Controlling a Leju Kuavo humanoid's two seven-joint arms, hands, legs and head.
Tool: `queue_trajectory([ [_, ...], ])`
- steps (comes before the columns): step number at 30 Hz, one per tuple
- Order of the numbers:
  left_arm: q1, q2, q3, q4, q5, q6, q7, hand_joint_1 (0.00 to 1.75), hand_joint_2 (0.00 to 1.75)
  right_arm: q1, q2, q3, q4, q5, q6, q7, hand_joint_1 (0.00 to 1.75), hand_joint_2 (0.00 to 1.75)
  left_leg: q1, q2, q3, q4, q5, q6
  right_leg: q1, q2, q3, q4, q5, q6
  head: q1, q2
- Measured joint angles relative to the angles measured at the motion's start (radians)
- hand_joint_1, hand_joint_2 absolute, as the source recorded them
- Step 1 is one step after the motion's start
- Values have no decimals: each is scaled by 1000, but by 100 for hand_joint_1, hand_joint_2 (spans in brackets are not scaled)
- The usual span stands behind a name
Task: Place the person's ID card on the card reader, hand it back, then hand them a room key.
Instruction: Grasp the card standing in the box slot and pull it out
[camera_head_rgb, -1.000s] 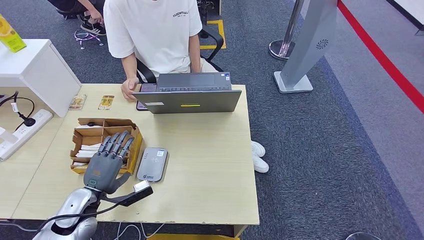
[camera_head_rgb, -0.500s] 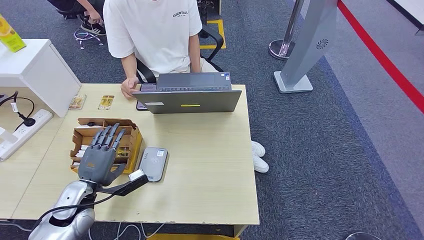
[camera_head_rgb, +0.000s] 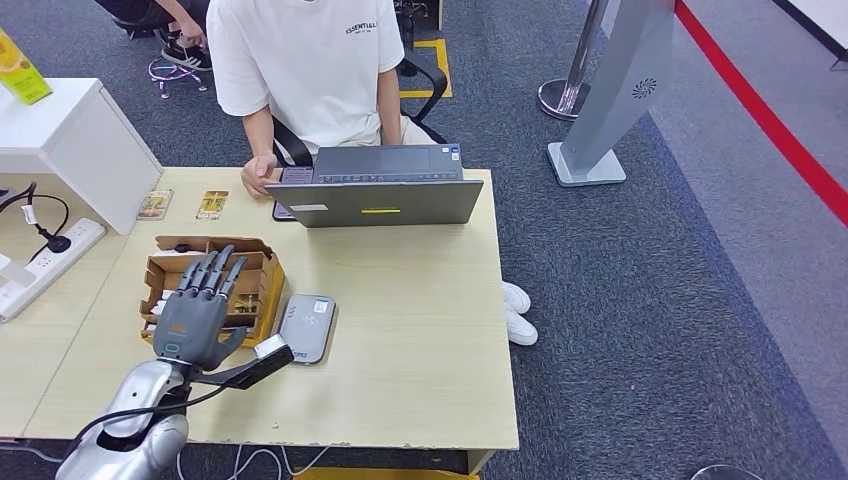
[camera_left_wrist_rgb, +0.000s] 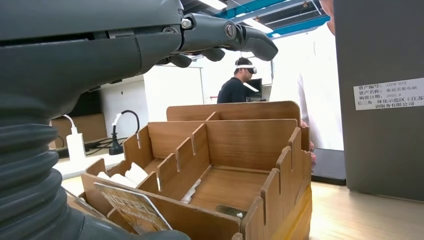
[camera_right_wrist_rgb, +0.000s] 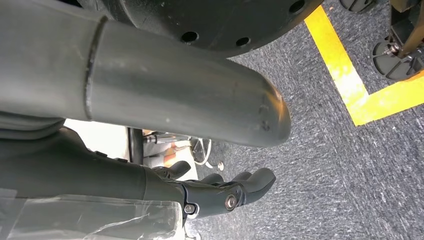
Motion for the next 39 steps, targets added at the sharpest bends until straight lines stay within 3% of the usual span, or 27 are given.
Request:
queue_trajectory([
  [24, 64, 33, 0, -90, -1, -33, -10, 0, 175, 0, 0, -2, 0, -20, -6, 0, 0, 0, 0, 0, 0, 0, 0, 0, 0, 0, 0, 0, 0, 0, 0, 0],
  [39, 72, 49, 7, -122, -17, -48, 29, 0, 175, 0, 0, -17, 0, -29, -13, 2, 0, 0, 0, 0, 0, 0, 0, 0, 0, 0, 0, 0, 0, 0, 0, 0],
])
